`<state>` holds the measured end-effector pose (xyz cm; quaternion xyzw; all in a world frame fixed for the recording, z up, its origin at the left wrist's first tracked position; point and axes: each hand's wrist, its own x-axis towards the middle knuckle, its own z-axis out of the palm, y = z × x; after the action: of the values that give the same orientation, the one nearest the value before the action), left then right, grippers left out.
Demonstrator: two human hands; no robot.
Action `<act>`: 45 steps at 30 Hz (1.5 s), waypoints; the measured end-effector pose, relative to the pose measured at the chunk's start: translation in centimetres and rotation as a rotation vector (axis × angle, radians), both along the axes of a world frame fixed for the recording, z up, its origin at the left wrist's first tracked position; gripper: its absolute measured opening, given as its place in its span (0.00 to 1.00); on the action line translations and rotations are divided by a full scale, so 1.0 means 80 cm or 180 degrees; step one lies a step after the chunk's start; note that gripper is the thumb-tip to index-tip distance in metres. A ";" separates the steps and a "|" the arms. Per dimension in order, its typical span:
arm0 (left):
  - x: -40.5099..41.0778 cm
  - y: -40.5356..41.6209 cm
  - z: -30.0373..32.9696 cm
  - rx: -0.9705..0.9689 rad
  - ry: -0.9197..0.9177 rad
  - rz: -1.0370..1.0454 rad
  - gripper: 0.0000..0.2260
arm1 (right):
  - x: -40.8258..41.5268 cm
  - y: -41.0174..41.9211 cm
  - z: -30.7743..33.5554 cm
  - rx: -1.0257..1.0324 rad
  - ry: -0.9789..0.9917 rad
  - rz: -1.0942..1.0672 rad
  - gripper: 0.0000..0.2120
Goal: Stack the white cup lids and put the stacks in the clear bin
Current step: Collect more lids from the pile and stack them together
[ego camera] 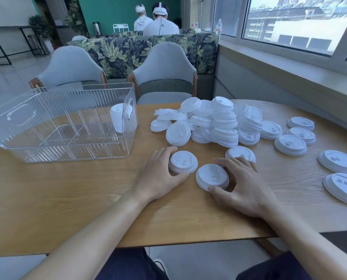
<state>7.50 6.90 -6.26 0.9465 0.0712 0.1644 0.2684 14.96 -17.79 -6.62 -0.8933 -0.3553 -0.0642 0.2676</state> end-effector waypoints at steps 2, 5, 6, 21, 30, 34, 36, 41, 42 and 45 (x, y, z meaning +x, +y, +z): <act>-0.001 0.000 0.000 -0.0019 -0.0012 0.0012 0.30 | -0.001 0.001 0.002 -0.0011 0.0022 -0.0029 0.36; -0.001 0.000 0.001 -0.0196 -0.0047 0.0042 0.29 | -0.005 0.001 0.005 0.0011 0.0052 -0.0038 0.36; -0.001 0.001 0.002 -0.0338 -0.0085 0.0054 0.30 | -0.006 0.001 0.007 0.0031 0.0077 -0.0046 0.35; -0.008 -0.045 0.004 -0.1042 -0.0196 -0.0394 0.27 | -0.001 0.000 0.003 0.0810 0.0517 -0.0044 0.33; -0.006 -0.055 0.005 -0.0741 0.0022 -0.0561 0.28 | 0.004 0.004 -0.004 0.0731 0.0241 -0.0033 0.18; -0.006 -0.056 0.004 -0.0595 0.0092 -0.0590 0.29 | 0.003 0.004 -0.003 0.0621 0.0165 0.0002 0.14; -0.005 -0.056 0.003 -0.0497 0.0149 -0.0588 0.31 | 0.002 0.005 -0.003 0.0568 0.0156 -0.0010 0.14; -0.004 -0.055 0.000 -0.0402 0.0184 -0.0576 0.32 | 0.001 0.004 -0.002 0.0489 0.0165 0.0016 0.14; -0.003 -0.054 0.001 -0.0378 0.0179 -0.0576 0.32 | 0.001 0.004 -0.001 0.0467 0.0162 0.0019 0.14; -0.005 -0.055 0.004 -0.0298 0.0185 -0.0584 0.32 | 0.001 0.005 -0.002 0.0422 0.0112 0.0032 0.15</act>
<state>7.11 2.51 -5.96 0.9398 -0.0004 0.1081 0.3241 15.08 -17.39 -6.76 -0.8728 -0.3500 -0.0705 0.3328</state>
